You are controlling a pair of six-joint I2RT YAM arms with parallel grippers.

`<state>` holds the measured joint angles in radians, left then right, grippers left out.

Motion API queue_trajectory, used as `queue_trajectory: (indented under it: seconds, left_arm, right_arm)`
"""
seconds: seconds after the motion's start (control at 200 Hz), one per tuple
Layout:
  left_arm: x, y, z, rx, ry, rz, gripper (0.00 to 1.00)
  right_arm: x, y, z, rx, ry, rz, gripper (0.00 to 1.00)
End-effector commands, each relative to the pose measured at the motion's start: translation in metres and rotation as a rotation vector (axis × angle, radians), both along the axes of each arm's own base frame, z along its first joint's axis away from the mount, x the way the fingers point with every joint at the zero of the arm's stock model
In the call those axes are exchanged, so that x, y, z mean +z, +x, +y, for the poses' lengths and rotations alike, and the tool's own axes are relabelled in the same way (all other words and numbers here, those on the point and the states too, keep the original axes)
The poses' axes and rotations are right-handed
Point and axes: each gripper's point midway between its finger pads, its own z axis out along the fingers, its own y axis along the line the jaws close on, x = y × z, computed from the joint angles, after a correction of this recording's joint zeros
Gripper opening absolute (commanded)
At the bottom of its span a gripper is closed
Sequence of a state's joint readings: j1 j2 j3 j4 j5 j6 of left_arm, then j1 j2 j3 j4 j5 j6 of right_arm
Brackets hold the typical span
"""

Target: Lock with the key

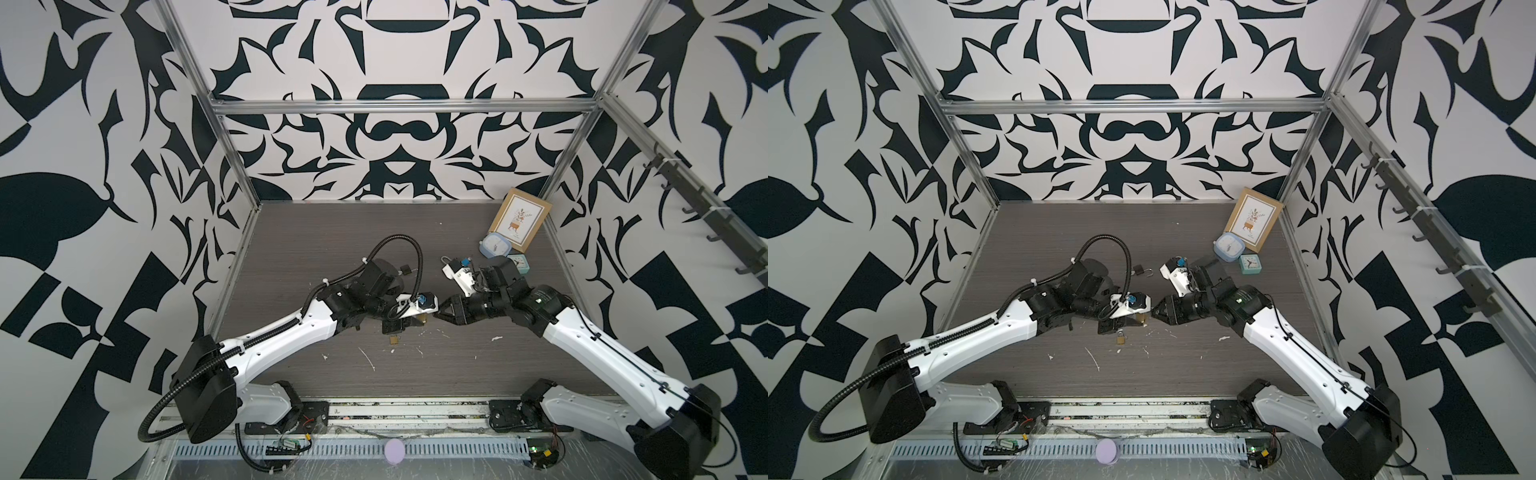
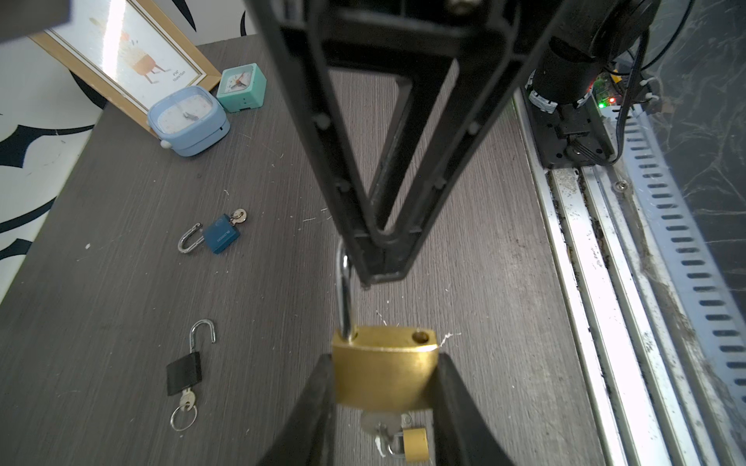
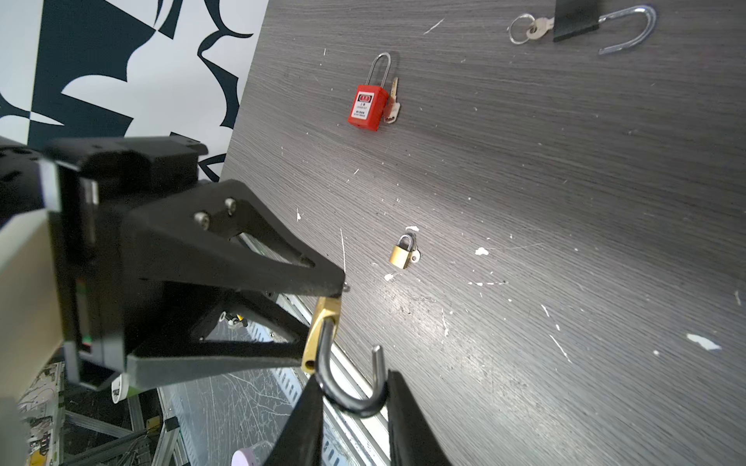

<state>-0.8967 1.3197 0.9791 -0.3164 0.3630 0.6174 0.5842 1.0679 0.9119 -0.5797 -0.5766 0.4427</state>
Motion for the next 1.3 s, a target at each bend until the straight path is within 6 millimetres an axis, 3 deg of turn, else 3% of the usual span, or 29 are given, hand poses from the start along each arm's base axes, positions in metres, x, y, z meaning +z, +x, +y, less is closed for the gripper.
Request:
queue_trajectory:
  seconds: [0.0,0.2,0.385,0.565,1.035,1.295]
  left_arm:
    - [0.014,-0.001,-0.008,-0.027,-0.037,0.003,0.00]
    - [0.014,-0.001,-0.009,-0.027,-0.038,0.006,0.00]
    - [0.013,-0.001,-0.010,-0.028,-0.033,0.012,0.00]
    - [0.014,-0.002,-0.009,-0.030,-0.036,0.015,0.00]
    - [0.015,-0.002,-0.010,-0.023,-0.041,0.025,0.00]
    - [0.015,0.012,-0.010,0.046,-0.055,-0.031,0.00]
  right_arm:
    - [0.016,0.002,0.007,0.026,0.049,-0.050,0.26]
    - [0.019,0.004,0.007,0.016,0.047,-0.064,0.24]
    - [0.024,0.008,0.007,0.006,0.053,-0.078,0.31]
    - [0.025,0.009,0.009,0.008,0.054,-0.078,0.31]
    - [0.024,0.011,0.009,-0.008,0.063,-0.068,0.19]
    - [0.021,0.011,0.008,-0.029,0.060,-0.048,0.11]
